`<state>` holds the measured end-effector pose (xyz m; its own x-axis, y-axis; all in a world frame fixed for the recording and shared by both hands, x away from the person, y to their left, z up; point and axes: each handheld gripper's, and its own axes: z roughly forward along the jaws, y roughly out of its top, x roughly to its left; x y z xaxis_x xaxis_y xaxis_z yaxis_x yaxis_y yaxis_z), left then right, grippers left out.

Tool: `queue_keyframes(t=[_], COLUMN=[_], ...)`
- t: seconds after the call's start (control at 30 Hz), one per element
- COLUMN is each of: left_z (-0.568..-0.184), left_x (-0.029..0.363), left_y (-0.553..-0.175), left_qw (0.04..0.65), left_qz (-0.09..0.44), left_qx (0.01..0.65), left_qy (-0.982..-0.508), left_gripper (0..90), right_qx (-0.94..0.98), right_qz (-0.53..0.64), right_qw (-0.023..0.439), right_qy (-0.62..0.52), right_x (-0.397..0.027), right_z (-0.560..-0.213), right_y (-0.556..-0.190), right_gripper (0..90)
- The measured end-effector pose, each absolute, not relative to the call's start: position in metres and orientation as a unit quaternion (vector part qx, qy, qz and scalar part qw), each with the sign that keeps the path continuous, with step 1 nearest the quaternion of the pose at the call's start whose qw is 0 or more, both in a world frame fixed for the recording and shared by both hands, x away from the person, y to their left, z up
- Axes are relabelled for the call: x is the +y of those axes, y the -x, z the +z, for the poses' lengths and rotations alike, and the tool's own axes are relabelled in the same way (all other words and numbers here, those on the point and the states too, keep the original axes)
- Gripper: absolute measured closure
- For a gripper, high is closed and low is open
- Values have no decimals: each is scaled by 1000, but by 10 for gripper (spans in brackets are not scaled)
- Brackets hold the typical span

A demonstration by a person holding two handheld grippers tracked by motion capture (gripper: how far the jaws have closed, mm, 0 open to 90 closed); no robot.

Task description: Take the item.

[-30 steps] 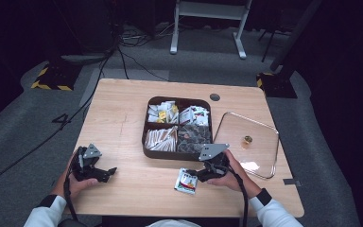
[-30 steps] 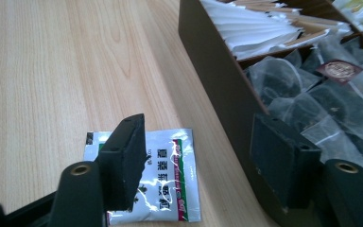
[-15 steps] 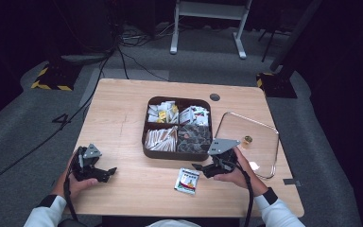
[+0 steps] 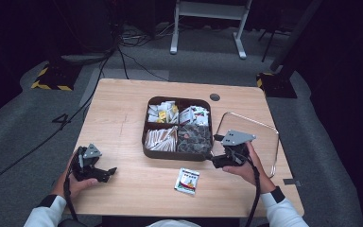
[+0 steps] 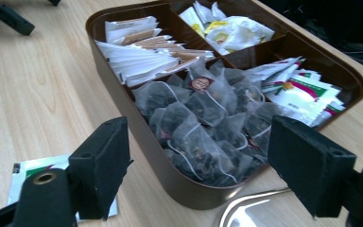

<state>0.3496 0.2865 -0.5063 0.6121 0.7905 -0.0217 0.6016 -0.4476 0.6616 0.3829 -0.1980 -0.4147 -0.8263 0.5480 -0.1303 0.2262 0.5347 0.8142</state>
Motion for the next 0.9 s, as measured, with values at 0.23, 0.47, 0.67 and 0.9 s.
queue_keyframes(t=[0.23, 0.47, 0.67, 0.9], left_z=[-506, -506, -506, -506], left_x=[286, 286, 287, 287], left_y=[-350, -350, -350, -350], left_qw=[322, 322, 322, 322], left_qz=[147, 147, 146, 146], left_qx=[415, 416, 415, 415], left_qy=[-838, -838, -838, -838], left_gripper=[5, 5, 4, 4], right_qx=[850, 845, 837, 834], right_qz=[423, 412, 403, 393], right_qw=[199, 211, 219, 225], right_qy=[-243, -268, -299, -316], right_x=[-212, -226, -243, -254], right_z=[-414, -418, -422, -427], right_y=[-389, -398, -408, -414], right_gripper=[222, 222, 225, 226])
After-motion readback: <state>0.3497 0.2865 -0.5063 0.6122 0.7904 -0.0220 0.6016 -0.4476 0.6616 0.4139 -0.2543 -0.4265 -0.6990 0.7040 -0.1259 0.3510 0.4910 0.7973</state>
